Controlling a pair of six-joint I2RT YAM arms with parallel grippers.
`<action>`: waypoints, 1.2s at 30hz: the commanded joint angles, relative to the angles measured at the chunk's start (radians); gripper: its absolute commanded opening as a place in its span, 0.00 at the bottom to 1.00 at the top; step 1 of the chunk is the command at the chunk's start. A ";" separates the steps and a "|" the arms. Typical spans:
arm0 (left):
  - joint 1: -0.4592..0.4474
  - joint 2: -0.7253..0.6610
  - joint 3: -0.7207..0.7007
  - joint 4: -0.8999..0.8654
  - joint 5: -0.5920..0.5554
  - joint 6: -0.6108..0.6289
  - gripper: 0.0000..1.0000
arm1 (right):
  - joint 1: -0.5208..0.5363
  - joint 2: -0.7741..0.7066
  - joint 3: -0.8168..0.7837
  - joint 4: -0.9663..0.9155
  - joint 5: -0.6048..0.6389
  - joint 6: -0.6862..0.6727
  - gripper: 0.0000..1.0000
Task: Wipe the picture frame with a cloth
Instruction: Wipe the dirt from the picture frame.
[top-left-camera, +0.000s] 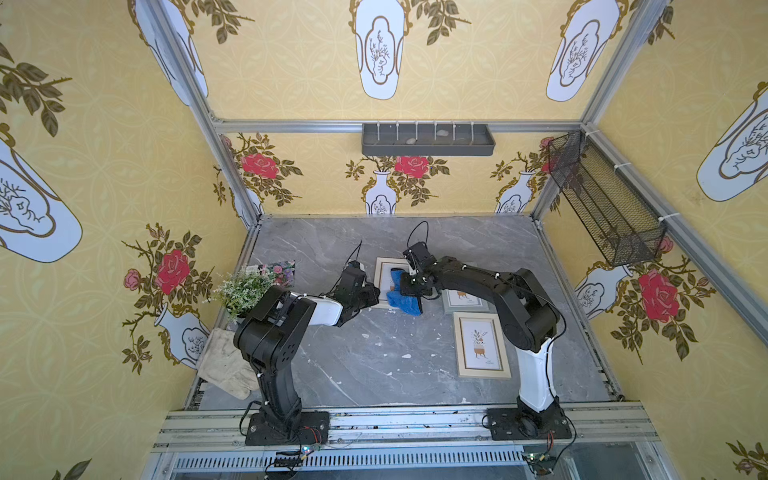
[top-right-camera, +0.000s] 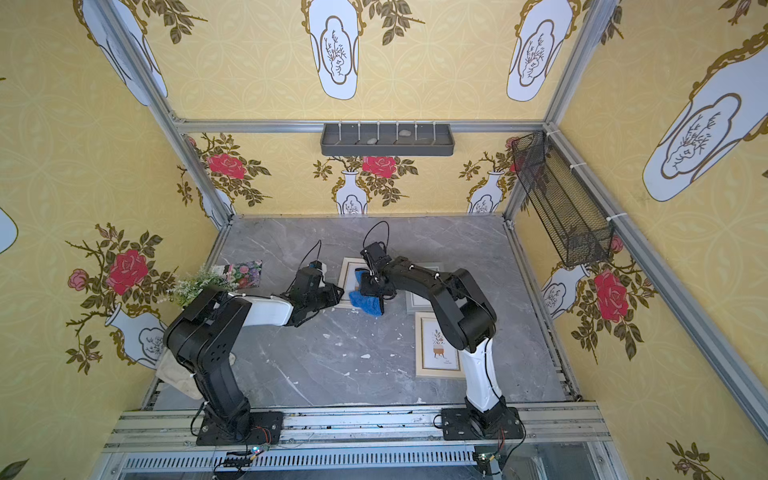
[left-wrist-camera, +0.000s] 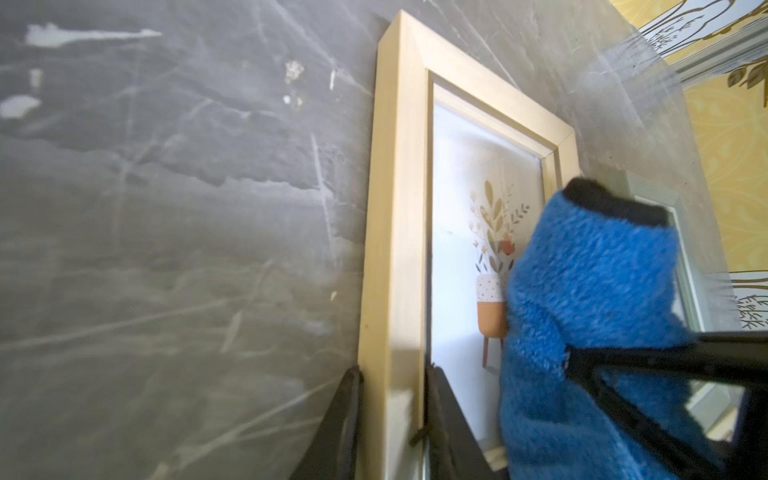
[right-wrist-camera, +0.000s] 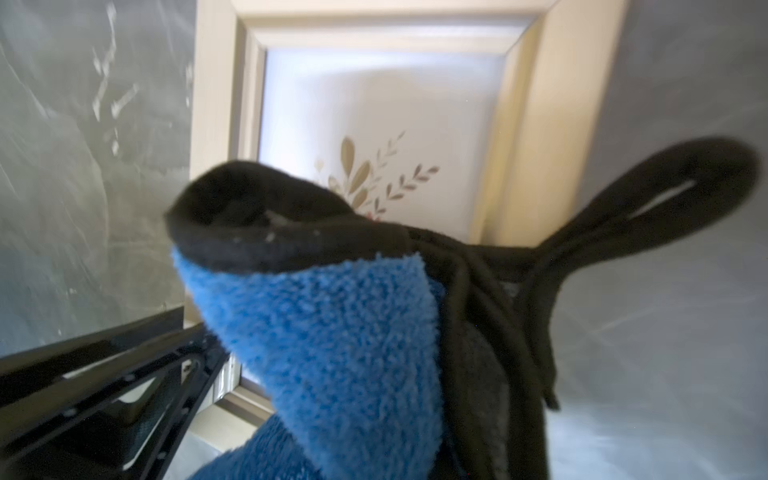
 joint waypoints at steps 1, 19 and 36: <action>0.004 0.042 -0.024 -0.449 -0.075 -0.007 0.17 | 0.027 -0.001 0.000 -0.079 0.061 0.004 0.09; 0.004 0.037 -0.027 -0.456 -0.091 -0.023 0.18 | 0.052 -0.054 -0.039 -0.093 0.109 0.000 0.09; 0.004 0.024 -0.022 -0.465 -0.073 -0.031 0.18 | 0.040 -0.100 -0.099 -0.075 0.106 -0.006 0.10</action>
